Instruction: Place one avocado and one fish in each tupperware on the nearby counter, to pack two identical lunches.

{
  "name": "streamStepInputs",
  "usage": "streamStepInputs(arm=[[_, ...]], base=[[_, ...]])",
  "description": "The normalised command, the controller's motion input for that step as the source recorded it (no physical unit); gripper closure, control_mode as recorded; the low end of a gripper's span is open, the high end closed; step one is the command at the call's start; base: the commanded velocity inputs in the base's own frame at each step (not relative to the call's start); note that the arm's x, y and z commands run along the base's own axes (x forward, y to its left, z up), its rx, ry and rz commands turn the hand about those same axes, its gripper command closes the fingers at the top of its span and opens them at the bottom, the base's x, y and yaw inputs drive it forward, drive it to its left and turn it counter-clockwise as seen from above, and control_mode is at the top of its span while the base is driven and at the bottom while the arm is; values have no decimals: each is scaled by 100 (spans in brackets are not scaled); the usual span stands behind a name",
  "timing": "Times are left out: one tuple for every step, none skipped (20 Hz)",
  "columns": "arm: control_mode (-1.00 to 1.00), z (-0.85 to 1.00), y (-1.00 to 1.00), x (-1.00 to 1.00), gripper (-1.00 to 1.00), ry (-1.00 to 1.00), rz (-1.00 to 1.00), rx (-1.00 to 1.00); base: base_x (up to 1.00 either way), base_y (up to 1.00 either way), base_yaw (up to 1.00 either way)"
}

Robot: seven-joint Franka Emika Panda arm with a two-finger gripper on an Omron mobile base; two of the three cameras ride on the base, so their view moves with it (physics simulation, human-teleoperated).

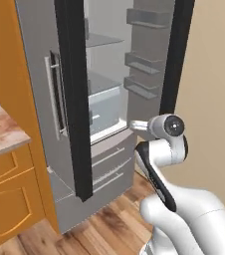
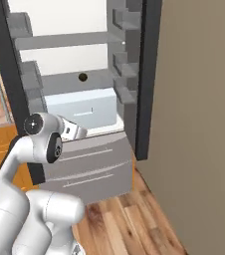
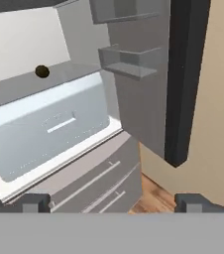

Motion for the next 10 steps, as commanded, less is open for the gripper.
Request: streamStepInputs(arm=[[100,0,0,0,-100,0,0,0],[100,0,0,0,-100,0,0,0],[100,0,0,0,-100,0,0,0],[100,0,0,0,-100,0,0,0],[100,0,0,0,-100,0,0,0],[100,0,0,0,-100,0,0,0],[100,0,0,0,-100,0,0,0],[100,0,0,0,-100,0,0,0],[100,0,0,0,-100,0,0,0],[100,0,0,0,-100,0,0,0]], base=[[100,-21,52],[100,-24,50],[100,-39,44],[100,-59,37],[94,-69,34],[94,-71,33],[82,-66,30],[67,-51,22],[40,-19,13],[15,0,10]])
